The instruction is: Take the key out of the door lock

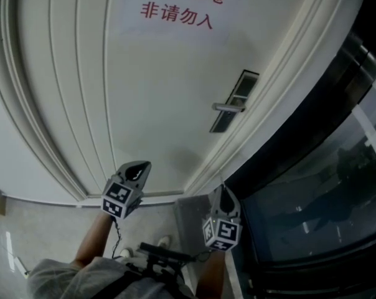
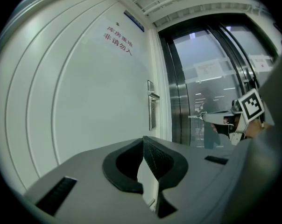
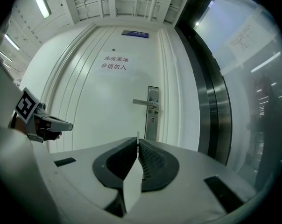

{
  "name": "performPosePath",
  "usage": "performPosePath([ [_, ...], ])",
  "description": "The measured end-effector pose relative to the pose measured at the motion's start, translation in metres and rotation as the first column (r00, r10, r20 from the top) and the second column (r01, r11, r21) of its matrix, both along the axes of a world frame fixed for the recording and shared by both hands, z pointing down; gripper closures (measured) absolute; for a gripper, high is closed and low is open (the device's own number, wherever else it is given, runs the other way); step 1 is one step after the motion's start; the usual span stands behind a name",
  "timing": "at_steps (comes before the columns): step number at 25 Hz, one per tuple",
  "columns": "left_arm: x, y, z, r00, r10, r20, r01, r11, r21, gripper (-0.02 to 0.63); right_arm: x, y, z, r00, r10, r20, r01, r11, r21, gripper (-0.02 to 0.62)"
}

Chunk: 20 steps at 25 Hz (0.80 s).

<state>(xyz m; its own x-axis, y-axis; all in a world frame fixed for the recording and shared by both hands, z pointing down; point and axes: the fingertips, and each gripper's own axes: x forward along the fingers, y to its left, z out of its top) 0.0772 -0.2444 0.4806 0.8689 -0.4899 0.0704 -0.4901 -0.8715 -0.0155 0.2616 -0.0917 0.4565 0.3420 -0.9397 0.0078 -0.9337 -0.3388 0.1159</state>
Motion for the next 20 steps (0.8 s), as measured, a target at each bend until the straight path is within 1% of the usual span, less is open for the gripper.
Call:
performPosePath([
  [9,-0.0024,-0.0002,-0.0035,1.000,-0.008,-0.005,0.008,1.000,0.004,0.601,-0.0036,-0.0037,-0.0023,1.000,-0.020,-0.019,0.020,1.000,-0.018,0.577],
  [20,-0.0049,-0.0039,-0.0039,1.000,-0.015,-0.009,0.015,1.000,0.004,0.601,-0.0062,-0.0089,0.0001,0.999,-0.036,-0.010,0.036,0.999,-0.024,0.577],
])
